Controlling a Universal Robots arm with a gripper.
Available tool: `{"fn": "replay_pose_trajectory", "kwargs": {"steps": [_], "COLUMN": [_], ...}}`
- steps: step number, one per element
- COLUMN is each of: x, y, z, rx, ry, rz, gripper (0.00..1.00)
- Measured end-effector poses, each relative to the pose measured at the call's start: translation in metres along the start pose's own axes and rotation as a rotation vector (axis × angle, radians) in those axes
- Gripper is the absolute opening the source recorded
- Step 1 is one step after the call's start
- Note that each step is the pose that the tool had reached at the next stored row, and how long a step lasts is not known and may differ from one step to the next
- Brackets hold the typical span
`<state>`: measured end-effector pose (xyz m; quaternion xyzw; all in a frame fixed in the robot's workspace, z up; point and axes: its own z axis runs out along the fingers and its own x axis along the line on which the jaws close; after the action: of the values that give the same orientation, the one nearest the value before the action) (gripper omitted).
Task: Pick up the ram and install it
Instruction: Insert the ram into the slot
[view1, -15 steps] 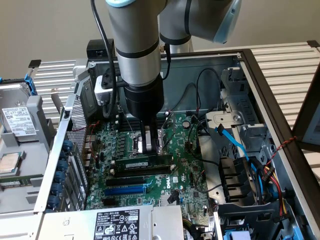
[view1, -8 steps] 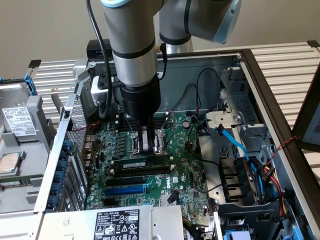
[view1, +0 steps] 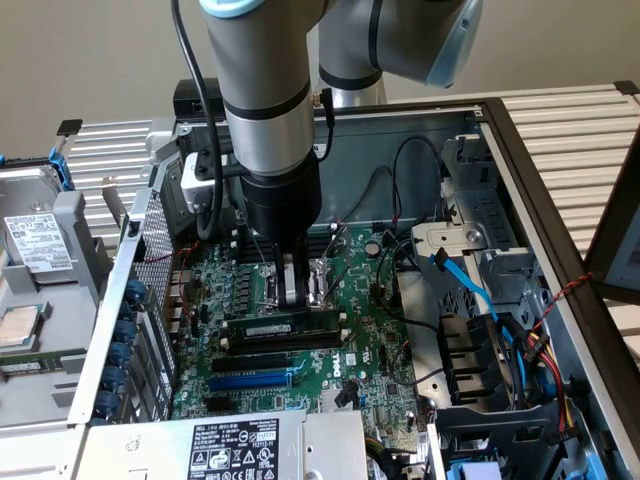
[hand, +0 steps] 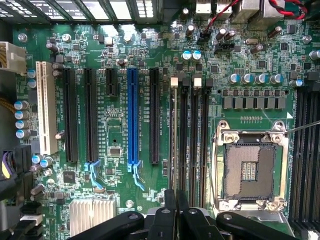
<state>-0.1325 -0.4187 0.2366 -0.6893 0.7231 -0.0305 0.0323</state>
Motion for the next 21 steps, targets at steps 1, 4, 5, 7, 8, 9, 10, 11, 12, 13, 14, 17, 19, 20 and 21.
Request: {"fn": "replay_pose_trajectory", "kwargs": {"steps": [1,4,5,7,8,9,10,11,12,13,14,17,19,20,21], "x": [0.0,0.0001,0.0002,0.0002,0.0002,0.0002,0.0002,0.0002,0.0001,0.0002,0.0002,0.0003,0.0002,0.0003,0.0003], "y": [0.0,-0.0001,0.0,0.0,0.0,0.0,0.0001,0.0002,0.0005,0.0009,0.0013,0.0018,0.0018,0.0019,0.0019], "z": [0.0001,0.0001,0.0001,0.0002,0.0002,0.0003,0.0004,0.0004,0.0005,0.0005,0.0005,0.0004,0.0004,0.0005,0.0005], "rx": [0.0001,0.0001,0.0,0.0,0.0,0.0,0.0001,0.0001,0.0002,0.0003,0.0002,0.0001,0.0001,0.0001,0.0], "ry": [-0.0005,-0.0005,-0.0004,-0.0002,-0.0001,0.0,-0.0001,0.0,-0.0001,-0.0001,-0.0001,0.0001,0.0,0.0,0.0001], "rz": [0.001,0.002,0.003,0.004,0.005,0.006,0.007,0.008,0.008,0.008,0.008,0.008,0.008,0.008,0.008], "gripper": [0.12,0.12,0.12,0.12,0.12,0.12,0.12,0.12,0.12,0.12,0.12,0.12,0.12,0.12,0.12]}}
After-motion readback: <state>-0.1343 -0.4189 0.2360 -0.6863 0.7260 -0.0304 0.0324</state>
